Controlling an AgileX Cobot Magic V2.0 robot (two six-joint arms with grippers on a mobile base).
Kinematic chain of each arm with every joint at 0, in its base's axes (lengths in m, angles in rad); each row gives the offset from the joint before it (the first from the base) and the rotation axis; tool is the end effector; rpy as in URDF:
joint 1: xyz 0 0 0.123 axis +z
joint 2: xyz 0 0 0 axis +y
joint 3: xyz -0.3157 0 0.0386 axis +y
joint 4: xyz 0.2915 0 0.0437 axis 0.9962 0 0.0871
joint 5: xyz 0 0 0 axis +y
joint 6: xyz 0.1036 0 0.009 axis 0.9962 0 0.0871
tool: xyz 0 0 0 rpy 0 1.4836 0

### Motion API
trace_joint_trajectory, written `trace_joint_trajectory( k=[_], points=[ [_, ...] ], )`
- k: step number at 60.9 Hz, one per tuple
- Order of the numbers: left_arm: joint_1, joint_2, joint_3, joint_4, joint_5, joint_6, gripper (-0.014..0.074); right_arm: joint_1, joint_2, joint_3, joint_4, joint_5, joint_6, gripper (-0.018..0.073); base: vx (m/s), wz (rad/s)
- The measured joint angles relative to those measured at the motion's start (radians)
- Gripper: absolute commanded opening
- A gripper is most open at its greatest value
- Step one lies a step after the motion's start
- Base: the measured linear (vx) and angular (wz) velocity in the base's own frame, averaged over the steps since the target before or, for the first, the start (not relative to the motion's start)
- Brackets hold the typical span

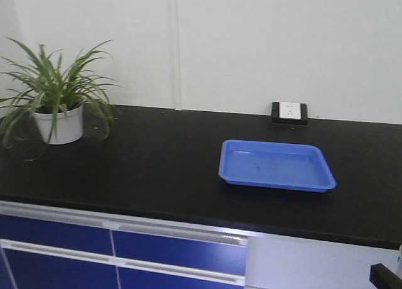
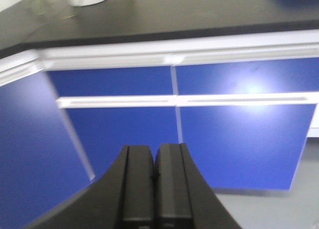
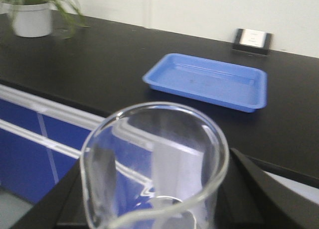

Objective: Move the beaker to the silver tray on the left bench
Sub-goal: 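Hold the beaker in the right gripper while the base turns away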

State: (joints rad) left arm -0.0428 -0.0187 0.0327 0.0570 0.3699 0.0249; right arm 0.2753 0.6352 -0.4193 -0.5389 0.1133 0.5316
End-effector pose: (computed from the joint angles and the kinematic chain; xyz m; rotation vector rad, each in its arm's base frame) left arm 0.0752 -0.0011 0.1649 0.0985 1.8645 0.0436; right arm 0.1595 0.0388 0.2983 -0.2096 1.7864 0.1415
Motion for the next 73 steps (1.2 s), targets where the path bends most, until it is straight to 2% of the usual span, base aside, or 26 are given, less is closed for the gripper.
trace_joint_trajectory(
  k=[37,73],
  points=[
    [0.0,0.0,0.0,0.0,0.0,0.0,0.0001,0.0,0.0,0.0,0.0,0.0,0.0,-0.0011,-0.31,0.54],
    [0.0,0.0,0.0,0.0,0.0,0.0,0.0001,0.0,0.0,0.0,0.0,0.0,0.0,-0.0011,-0.24,0.79]
  ],
)
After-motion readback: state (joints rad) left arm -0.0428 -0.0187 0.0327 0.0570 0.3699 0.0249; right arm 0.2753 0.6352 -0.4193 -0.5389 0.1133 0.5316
